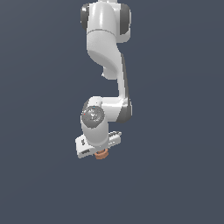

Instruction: Pick up the object and move it to a goal position.

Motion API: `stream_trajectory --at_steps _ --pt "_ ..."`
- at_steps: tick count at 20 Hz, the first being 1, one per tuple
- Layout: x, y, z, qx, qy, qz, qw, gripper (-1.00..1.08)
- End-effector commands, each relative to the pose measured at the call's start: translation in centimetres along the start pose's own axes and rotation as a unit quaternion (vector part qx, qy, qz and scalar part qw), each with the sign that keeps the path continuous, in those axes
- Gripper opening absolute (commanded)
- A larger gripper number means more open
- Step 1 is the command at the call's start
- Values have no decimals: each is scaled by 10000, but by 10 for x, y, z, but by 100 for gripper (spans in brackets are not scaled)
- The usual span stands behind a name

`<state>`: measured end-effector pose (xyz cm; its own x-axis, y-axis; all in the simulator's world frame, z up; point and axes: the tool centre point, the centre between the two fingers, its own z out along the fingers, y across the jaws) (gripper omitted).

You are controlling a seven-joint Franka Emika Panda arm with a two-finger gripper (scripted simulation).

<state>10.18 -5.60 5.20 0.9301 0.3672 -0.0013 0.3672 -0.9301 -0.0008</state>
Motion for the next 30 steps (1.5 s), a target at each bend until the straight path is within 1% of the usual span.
stream_trajectory --at_steps 1,5,8,24,30 --pt "-3 3 -11 -4 6 2 10000 -100" --pt "-10 10 -35 -4 6 2 10000 -100" --pt "-18 16 -61 -4 6 2 10000 -100" --pt "-68 63 -232 0 8 2 10000 -100" --pt "-84 79 -290 0 8 2 10000 -100"
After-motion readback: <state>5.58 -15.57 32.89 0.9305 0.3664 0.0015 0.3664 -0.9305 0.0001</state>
